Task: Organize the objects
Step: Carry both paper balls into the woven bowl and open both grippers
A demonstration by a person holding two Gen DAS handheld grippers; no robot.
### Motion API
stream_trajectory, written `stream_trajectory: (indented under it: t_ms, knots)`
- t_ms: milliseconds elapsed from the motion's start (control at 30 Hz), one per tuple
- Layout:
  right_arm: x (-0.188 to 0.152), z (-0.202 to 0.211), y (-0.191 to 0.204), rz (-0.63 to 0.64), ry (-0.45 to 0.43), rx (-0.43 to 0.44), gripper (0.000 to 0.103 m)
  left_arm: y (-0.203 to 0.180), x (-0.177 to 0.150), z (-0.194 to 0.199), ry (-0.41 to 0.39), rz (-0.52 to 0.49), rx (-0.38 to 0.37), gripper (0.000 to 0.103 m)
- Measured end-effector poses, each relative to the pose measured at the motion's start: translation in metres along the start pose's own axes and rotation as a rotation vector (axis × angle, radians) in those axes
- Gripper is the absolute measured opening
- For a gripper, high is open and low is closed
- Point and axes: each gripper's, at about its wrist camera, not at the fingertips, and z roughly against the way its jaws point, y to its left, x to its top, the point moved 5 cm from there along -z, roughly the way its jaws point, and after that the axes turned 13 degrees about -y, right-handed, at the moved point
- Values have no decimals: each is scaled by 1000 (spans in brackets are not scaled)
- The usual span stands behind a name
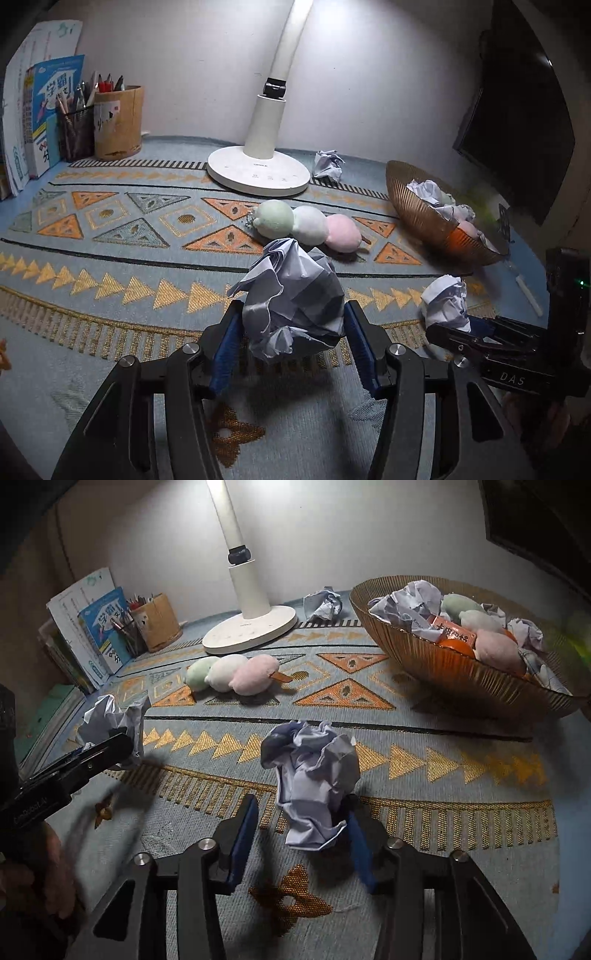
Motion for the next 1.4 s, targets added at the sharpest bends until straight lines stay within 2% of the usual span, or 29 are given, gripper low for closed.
stream_trajectory:
  t_ms: [67, 100, 533, 567, 600, 667, 867, 967, 1067, 1233, 1333, 1400]
  knots:
    - [1, 6, 0, -2, -21, -10, 64, 3, -3, -4, 25, 25, 7, 52]
    - [2, 7, 0, -5, -33, -10, 64, 5, -3, -4, 24, 29, 9, 52]
    - [2, 10, 6, 47, -57, -54, 64, 6, -5, -1, 16, 41, 9, 52]
    - [2, 10, 8, 59, -59, -54, 55, 6, -5, -1, 17, 40, 10, 52]
    - [2, 10, 9, 73, -60, -64, 37, 6, -5, -2, 17, 39, 11, 52]
    - [2, 10, 11, 84, -60, -65, 32, 6, -5, -2, 17, 38, 13, 52]
    - [10, 31, 5, 30, -152, -23, 32, 1, -2, 2, -6, 32, 11, 52]
    - [16, 50, -5, -36, -178, 15, 32, -18, 6, 3, -10, 20, -42, 52]
    - [42, 81, -31, -154, -232, 46, 32, -49, 30, 4, -40, 42, -125, 52]
    - [109, 128, -85, -152, -372, -104, 32, -127, 81, -18, -82, -9, -255, 52]
    - [133, 125, -121, -162, -376, -222, 32, -176, 99, -46, -79, -82, -307, 52]
    - [142, 113, -141, -185, -351, -264, 32, -200, 104, -68, -67, -107, -325, 52]
